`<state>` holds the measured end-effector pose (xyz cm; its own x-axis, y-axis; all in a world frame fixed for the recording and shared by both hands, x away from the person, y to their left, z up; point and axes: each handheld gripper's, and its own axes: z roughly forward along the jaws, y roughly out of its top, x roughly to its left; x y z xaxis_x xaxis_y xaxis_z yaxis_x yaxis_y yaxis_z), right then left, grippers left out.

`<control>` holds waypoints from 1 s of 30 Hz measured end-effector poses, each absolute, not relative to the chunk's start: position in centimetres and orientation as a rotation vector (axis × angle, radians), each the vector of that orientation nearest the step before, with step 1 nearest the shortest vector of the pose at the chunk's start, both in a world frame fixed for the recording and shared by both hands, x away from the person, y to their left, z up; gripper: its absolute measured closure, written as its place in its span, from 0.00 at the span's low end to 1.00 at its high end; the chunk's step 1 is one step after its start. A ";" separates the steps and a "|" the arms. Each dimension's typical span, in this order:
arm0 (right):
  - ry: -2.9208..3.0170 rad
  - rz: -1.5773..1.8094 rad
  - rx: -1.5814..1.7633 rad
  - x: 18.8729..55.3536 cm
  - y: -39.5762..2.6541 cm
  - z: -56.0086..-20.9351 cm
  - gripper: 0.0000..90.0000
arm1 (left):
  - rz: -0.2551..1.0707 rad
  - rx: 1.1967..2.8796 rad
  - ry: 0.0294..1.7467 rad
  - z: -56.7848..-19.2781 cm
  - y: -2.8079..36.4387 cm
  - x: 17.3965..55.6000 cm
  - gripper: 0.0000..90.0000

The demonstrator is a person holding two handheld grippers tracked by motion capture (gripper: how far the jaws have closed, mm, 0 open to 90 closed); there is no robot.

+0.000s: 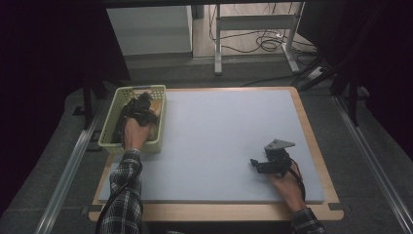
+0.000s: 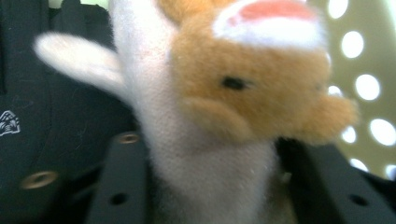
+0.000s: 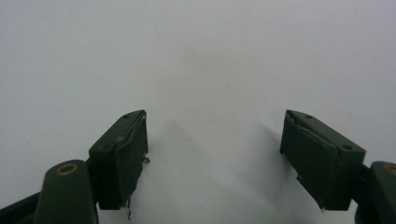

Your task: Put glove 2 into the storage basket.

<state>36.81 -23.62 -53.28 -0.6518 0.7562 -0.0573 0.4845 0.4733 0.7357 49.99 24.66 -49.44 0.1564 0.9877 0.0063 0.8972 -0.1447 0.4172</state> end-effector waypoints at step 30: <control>2.350 0.992 1.042 36.8 -23.6 -53.3 0.25 | 0.410 1.995 1.725 -47.8 26.9 48.0 0.67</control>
<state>36.80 -23.62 -53.27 -0.6513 0.7566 -0.0587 0.4855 0.4749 0.7340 48.00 26.93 -47.78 0.1659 0.9831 -0.0774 0.8433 -0.1007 0.5279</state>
